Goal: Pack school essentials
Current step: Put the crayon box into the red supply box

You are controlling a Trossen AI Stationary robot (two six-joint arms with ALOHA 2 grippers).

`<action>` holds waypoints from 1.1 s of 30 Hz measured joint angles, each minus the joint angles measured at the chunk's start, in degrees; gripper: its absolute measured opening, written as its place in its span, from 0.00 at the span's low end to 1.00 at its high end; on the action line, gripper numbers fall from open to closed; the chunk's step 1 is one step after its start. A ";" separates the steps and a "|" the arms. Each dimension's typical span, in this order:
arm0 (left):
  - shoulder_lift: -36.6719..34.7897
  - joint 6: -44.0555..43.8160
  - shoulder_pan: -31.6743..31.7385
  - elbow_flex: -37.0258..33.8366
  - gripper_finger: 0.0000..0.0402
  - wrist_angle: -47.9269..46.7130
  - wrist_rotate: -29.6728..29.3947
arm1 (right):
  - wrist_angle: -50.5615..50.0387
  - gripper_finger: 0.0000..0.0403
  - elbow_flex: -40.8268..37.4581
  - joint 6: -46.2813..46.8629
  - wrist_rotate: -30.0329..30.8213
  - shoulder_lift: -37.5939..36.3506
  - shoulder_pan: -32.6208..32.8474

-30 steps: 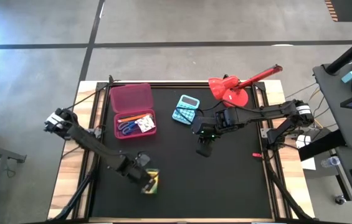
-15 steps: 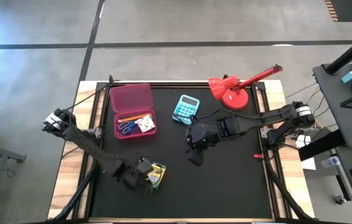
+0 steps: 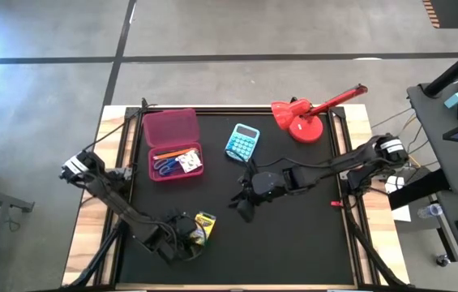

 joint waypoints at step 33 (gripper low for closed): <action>1.70 -0.57 -7.12 -0.19 0.31 -0.59 -1.15 | 3.10 0.57 17.65 6.96 -13.70 27.28 -1.92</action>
